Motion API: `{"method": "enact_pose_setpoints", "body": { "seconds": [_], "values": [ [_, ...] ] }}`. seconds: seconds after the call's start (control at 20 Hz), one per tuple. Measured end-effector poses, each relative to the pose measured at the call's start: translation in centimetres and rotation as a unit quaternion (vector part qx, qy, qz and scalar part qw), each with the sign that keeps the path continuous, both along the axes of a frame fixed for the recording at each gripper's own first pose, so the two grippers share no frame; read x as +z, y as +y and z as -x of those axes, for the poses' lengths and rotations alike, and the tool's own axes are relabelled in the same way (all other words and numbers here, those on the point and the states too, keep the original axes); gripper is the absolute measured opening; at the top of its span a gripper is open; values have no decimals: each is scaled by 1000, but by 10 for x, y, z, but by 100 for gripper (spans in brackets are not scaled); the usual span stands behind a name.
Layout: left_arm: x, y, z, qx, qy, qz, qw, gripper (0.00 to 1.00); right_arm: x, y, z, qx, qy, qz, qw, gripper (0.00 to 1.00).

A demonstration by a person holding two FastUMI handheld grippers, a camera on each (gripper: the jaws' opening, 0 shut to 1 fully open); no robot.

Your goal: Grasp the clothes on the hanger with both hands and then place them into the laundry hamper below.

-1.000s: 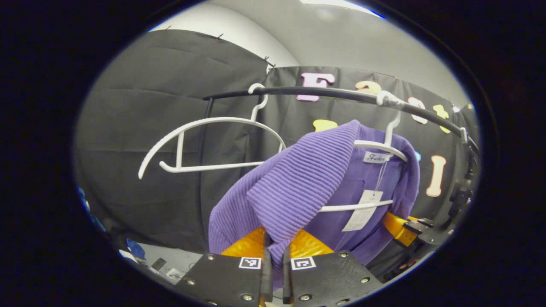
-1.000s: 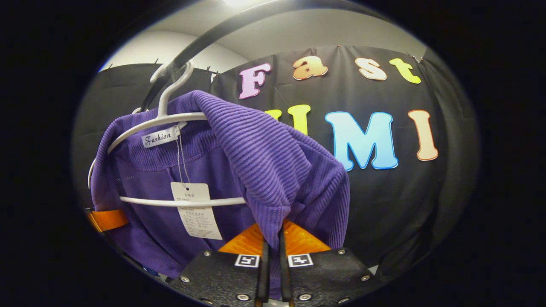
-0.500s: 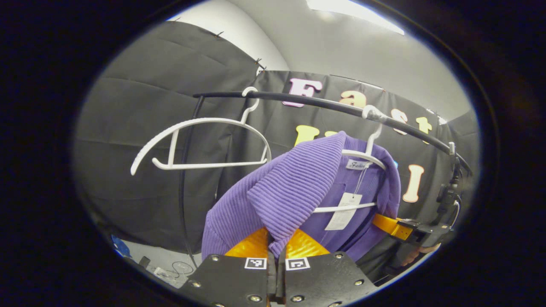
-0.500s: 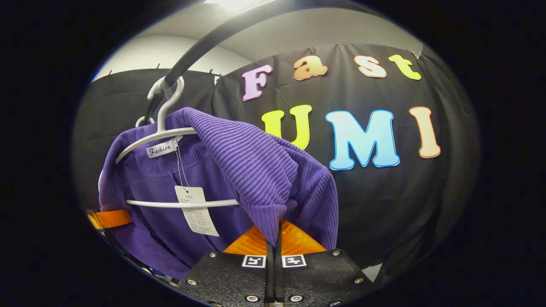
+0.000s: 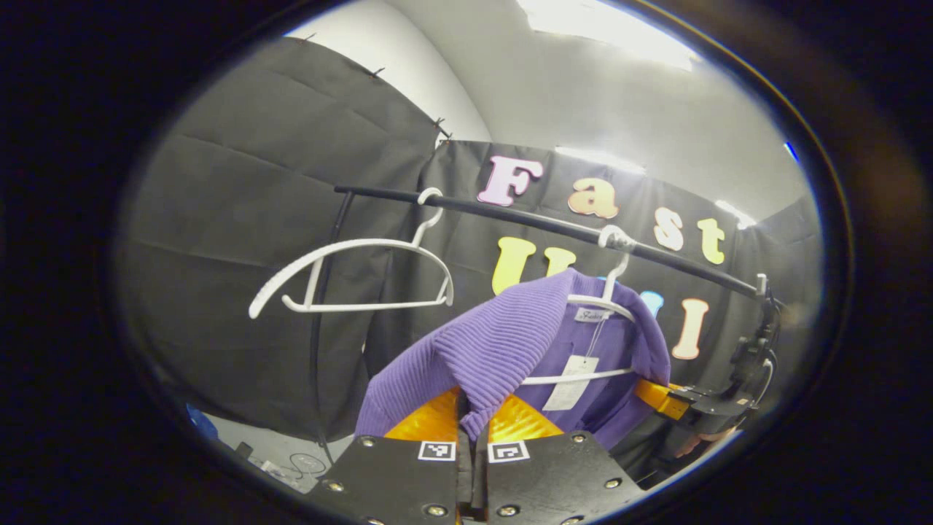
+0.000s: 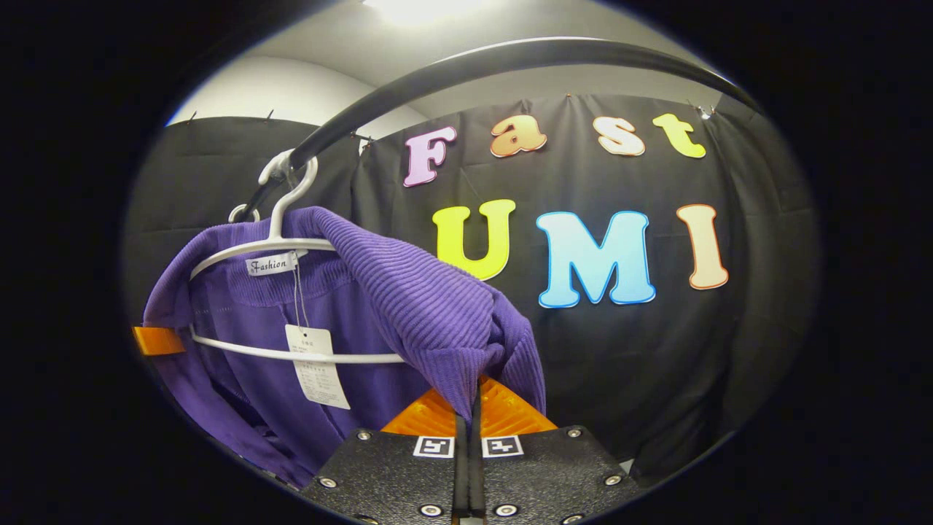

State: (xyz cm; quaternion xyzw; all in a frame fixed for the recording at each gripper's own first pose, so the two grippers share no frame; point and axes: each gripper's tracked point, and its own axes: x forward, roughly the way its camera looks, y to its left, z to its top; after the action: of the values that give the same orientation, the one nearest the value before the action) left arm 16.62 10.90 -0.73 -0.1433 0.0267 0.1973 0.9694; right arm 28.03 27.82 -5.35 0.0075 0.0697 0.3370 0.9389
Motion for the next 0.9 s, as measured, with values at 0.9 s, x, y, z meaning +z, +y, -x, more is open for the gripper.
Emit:
{"method": "enact_pose_setpoints", "body": {
  "seconds": [0.9],
  "values": [
    [71, 58, 18, 16, -41, -72, 996, 1, 56, -24, -37, -63, -121, 14, 991, 0]
  ]
}}
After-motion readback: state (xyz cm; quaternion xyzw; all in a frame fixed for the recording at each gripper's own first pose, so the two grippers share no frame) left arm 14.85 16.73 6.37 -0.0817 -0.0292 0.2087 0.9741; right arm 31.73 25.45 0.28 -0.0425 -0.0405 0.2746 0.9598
